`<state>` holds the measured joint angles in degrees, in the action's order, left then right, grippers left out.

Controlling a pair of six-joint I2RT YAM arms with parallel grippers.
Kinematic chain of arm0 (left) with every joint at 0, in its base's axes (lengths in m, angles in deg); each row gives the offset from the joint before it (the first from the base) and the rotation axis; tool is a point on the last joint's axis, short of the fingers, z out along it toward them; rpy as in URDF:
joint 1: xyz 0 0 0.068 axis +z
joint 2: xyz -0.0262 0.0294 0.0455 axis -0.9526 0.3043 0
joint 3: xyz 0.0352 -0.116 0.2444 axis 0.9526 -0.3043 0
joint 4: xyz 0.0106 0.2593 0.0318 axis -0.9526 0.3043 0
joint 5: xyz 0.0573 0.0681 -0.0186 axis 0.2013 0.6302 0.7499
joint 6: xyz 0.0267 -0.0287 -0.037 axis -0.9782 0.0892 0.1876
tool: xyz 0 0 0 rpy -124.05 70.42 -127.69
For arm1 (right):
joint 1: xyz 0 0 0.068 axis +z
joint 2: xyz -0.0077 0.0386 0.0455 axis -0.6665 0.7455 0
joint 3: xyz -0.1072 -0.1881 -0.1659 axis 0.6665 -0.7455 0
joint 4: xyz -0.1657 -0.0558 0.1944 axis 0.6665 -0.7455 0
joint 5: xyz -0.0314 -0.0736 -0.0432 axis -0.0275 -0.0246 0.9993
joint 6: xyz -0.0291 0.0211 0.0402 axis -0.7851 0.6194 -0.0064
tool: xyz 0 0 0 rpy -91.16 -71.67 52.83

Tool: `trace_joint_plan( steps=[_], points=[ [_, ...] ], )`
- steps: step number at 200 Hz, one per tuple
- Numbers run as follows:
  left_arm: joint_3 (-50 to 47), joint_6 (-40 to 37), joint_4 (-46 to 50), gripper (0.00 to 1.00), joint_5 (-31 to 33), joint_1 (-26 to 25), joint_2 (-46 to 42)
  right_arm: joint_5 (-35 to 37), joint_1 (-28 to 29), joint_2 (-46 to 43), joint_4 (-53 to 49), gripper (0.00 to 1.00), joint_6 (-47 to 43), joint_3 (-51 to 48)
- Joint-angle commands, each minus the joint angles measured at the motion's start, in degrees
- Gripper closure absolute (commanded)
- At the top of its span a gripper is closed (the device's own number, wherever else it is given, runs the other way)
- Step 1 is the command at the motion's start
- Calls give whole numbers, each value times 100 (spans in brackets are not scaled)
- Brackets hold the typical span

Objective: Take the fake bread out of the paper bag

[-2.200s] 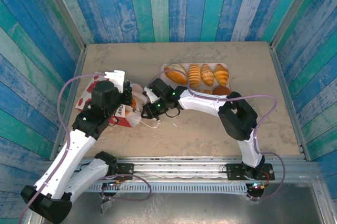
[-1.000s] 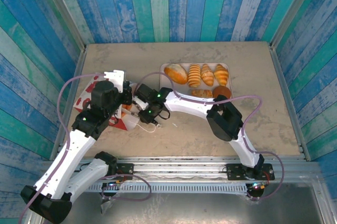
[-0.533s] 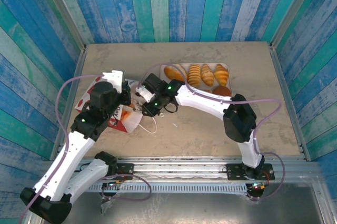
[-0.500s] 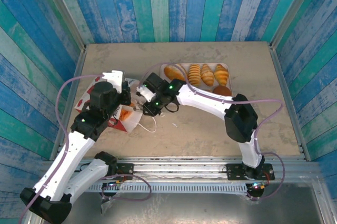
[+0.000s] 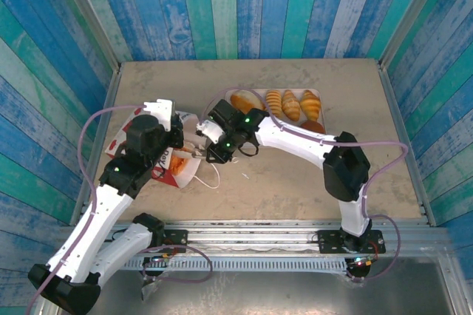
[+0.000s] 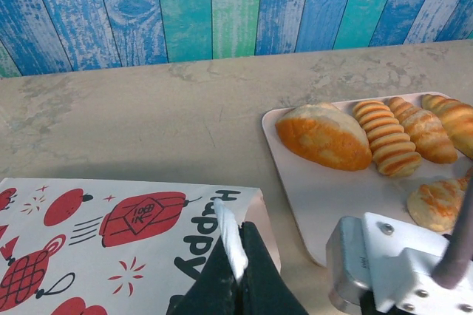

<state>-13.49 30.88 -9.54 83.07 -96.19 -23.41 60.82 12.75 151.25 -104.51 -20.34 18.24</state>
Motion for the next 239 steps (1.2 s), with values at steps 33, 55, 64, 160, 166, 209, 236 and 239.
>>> trace_joint_plan(
  steps=[33, 55, 64, 160, 166, 209, 236, 239],
  points=[
    [57, -83, -40, 100, 41, -9, -87, -283, -128, -459, 51, 71, -192, -53],
    [55, -83, -58, 100, 33, -11, -87, -301, -211, -538, 76, 72, -145, -79],
    [56, -83, -73, 100, 31, -9, -87, -357, -250, -552, 77, 72, -123, -71],
    [66, -6, -238, 100, -140, -9, -42, -1319, -348, 227, 42, 70, 151, 192],
    [64, -11, -242, 100, -149, -9, -35, -1331, -347, 250, 52, 68, 149, 192],
    [74, 5, -282, 100, -277, -9, 95, -938, -379, 315, 15, 55, 539, 245],
    [42, 28, -286, 100, -299, -9, 97, -716, -400, 43, 202, 50, 1069, -74],
    [38, 31, -289, 100, -295, -9, 92, -716, -406, 11, 221, 50, 1111, -113]
  ],
)
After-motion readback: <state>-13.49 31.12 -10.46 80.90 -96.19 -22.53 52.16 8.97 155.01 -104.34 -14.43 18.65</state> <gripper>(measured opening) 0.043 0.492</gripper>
